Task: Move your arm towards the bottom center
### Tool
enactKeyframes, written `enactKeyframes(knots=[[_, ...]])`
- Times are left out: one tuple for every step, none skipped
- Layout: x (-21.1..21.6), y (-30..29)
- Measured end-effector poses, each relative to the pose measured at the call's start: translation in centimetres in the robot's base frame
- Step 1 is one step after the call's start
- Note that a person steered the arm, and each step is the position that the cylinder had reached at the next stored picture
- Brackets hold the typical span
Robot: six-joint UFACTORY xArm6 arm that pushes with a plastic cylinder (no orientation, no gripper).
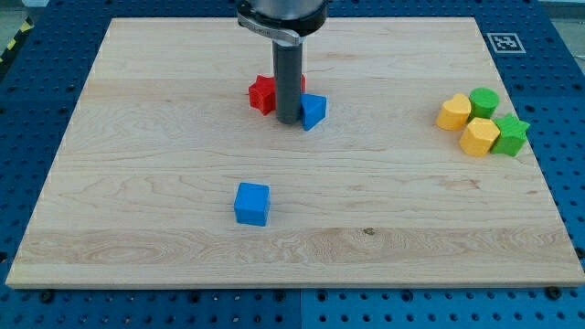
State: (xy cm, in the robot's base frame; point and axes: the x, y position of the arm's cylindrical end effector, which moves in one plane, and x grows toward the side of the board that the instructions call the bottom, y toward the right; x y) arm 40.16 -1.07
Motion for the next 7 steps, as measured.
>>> enactKeyframes(knots=[[4.1, 1.1], [6.3, 2.7], [6.2, 5.7], [6.7, 8.3], [6.8, 9.1], [6.9, 9.1], [10.3, 11.0]])
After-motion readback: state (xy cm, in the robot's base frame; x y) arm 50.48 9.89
